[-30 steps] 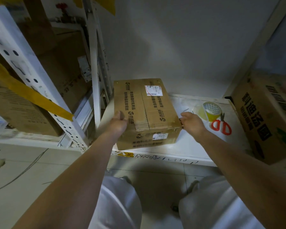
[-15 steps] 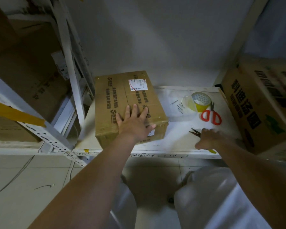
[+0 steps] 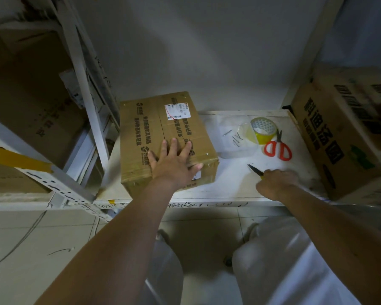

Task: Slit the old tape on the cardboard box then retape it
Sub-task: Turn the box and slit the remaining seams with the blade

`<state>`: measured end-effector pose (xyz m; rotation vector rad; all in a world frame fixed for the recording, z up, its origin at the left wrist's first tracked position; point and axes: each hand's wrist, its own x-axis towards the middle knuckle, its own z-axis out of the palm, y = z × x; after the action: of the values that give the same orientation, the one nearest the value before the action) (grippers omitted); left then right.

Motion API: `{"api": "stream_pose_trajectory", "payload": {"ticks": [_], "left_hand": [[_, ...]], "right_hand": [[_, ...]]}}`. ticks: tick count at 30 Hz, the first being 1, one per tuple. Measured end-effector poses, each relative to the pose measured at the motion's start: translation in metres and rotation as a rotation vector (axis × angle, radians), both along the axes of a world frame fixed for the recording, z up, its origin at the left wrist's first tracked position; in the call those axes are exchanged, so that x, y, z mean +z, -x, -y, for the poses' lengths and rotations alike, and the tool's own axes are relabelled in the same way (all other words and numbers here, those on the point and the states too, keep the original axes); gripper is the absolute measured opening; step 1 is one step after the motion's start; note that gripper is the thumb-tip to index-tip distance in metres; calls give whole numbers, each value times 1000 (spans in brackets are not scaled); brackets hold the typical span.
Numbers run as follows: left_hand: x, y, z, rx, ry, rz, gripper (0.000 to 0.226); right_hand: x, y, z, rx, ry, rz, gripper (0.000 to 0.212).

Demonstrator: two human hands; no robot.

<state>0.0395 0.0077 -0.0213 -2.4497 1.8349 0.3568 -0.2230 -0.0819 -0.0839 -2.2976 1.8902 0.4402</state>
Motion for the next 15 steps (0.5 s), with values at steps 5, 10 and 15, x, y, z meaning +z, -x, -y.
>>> {"api": "stream_pose_trajectory", "payload": {"ticks": [5,10,15], "left_hand": [[0,0,0,-5,-6,-1,76],[0,0,0,-8,3,8,76],[0,1,0,-6,0,1,76]], "right_hand": [[7,-13,-7,-23,100,152,34],[48,-41,-25,126,356,354,34],[80,-70,-50,298,306,202,37]]}}
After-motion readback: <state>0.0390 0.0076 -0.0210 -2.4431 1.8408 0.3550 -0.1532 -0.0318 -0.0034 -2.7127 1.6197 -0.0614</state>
